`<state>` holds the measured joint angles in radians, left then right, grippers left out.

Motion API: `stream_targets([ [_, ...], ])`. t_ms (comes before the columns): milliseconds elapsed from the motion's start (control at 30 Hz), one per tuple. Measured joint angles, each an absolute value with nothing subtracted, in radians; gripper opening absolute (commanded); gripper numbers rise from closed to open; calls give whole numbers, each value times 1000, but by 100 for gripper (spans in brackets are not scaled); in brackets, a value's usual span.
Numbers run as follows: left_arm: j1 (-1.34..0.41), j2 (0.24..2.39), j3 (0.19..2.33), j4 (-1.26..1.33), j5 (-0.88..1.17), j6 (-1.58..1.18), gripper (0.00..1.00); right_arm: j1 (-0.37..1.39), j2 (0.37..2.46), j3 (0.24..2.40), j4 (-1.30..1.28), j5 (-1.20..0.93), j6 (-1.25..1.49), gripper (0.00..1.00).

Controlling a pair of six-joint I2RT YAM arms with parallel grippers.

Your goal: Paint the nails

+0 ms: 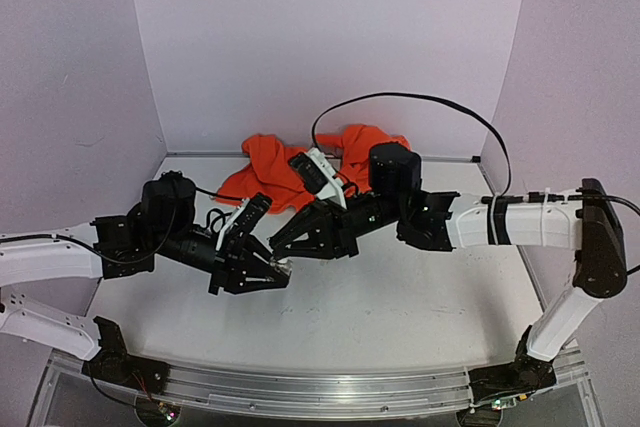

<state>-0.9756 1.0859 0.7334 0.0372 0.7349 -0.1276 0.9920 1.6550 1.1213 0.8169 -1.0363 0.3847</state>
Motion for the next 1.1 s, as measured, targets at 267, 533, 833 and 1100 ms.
stream_targets([
  [267,-978,1078,738,38,714,-130,0,994,1663,1131,840,-1029,389,0],
  [533,-985,1002,725,-48,133,-132,0,1071,1690,1271,572,-344,422,0],
  [833,-1010,1015,725,-76,-79,-48,0,1253,1762,1420,386,310,549,36],
  [1100,-977,1010,714,-41,-92,-106,0,1203,1639,1346,329,135,432,94],
])
